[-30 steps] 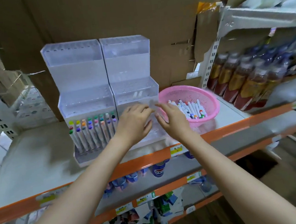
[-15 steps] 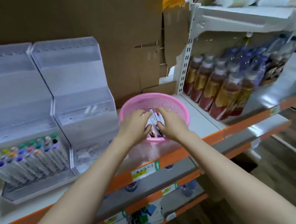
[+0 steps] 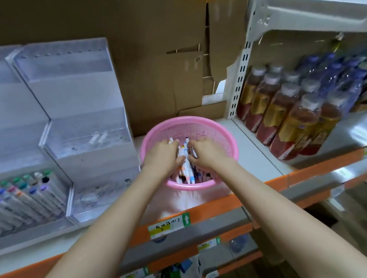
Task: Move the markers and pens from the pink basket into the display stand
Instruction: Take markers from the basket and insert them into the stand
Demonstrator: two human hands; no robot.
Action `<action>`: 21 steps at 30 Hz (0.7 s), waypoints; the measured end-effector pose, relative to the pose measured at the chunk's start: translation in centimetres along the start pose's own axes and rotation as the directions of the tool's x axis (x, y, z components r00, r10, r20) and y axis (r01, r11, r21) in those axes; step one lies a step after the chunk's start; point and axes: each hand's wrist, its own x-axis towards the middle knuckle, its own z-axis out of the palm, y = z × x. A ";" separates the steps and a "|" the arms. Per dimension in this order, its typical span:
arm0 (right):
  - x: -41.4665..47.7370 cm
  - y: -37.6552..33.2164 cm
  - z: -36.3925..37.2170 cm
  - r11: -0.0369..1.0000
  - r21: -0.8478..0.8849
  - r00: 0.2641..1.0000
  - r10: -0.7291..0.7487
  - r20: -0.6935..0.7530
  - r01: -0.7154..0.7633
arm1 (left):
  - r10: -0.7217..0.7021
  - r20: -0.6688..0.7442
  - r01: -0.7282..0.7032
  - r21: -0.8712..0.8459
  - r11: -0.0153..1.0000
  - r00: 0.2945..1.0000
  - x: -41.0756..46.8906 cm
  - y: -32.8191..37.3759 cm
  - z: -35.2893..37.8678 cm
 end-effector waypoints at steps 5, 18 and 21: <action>0.2 0.2 0.0 0.996 0.085 0.998 -0.014 -0.057 0.019 | -0.005 -0.007 0.004 -0.087 0.996 1.000 -0.2 0.1 -0.6; -0.3 -0.2 -0.8 0.943 0.292 0.987 -0.136 -0.090 0.157 | -0.122 -0.048 0.106 -0.259 0.960 0.991 -0.1 -0.4 -0.3; -0.2 0.0 -0.5 0.943 0.304 0.978 -0.077 -0.195 0.135 | -0.136 -0.024 0.124 -0.278 0.952 0.990 0.1 -0.6 -0.4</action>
